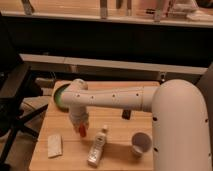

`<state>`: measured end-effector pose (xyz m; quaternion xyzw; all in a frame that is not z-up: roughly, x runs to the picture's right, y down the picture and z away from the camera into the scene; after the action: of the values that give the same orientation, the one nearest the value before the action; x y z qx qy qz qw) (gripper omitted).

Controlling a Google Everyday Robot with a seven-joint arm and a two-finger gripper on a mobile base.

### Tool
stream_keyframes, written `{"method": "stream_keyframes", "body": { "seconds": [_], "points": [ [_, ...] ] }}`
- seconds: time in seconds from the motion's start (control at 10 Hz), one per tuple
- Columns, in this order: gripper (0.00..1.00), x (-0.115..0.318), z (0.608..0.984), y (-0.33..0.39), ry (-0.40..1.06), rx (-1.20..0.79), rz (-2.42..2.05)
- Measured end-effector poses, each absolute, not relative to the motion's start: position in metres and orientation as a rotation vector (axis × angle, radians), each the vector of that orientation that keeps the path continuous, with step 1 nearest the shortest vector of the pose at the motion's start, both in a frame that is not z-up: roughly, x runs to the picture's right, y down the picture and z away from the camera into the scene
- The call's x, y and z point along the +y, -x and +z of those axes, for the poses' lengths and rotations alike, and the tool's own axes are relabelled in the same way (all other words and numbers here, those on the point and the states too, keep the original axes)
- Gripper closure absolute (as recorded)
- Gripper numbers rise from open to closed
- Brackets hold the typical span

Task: Place the pepper on the white sponge

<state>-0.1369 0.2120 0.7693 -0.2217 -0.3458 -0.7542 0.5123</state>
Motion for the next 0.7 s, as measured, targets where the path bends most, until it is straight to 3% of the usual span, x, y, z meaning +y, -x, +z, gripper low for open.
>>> {"method": "stream_keyframes", "body": {
  "seconds": [0.7],
  "points": [
    [0.98, 0.218, 0.759, 0.168, 0.515, -0.860, -1.910]
  ]
}}
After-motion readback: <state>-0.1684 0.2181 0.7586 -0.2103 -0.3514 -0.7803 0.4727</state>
